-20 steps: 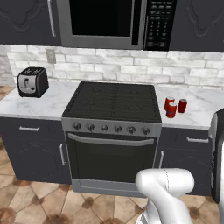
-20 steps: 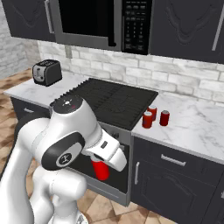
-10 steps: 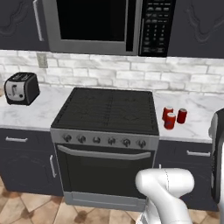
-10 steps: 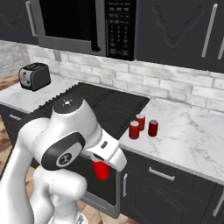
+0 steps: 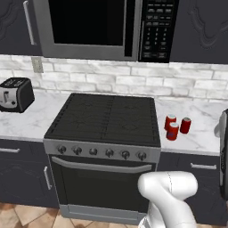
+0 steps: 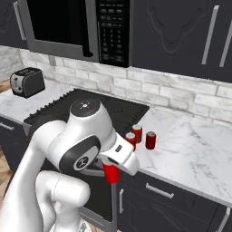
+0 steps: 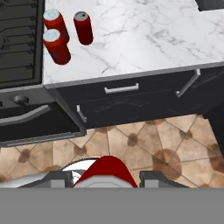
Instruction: Four empty soda cans are scattered around the kitchen. Gather all the cans and cluster them next to the stove for recycling.
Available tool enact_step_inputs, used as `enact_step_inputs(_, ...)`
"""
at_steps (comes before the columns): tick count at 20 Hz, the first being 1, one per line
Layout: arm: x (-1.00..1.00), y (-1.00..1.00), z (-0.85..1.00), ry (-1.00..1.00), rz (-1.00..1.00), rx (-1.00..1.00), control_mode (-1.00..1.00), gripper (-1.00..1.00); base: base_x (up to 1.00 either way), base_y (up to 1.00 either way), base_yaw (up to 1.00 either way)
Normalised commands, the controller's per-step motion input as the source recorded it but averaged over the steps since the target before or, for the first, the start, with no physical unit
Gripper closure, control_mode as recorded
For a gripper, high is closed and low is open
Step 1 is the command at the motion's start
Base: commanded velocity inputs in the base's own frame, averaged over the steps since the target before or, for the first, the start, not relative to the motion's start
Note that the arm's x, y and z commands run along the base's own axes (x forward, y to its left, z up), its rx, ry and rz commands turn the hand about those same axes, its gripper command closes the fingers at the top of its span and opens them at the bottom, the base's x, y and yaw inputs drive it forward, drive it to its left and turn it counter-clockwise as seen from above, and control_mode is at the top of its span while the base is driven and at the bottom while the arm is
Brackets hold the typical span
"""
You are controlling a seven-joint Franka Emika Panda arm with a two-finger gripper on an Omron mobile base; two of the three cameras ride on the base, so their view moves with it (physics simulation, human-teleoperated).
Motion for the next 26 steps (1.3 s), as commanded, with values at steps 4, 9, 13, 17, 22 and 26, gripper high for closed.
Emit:
enact_step_inputs(4,0.3,-0.39,0.0,0.0,0.03,0.11,-1.0,1.0,0.0,0.0,0.0)
enact_step_inputs(9,0.32,-0.2,0.0,0.0,0.04,0.1,-1.0,1.0,0.0,0.0,0.0)
enact_step_inputs(13,0.35,-0.03,0.0,0.0,0.01,0.04,-1.0,1.0,0.0,0.0,0.0)
enact_step_inputs(17,0.39,0.0,-0.17,0.0,0.0,0.01,-1.0,1.0,0.0,0.0,0.0)
enact_step_inputs(22,0.34,0.0,-0.21,-0.01,0.0,0.0,-1.0,1.0,0.0,0.0,0.0)
enact_step_inputs(26,0.21,0.0,-0.14,-0.04,0.0,0.0,-1.0,1.0,0.0,0.0,0.0)
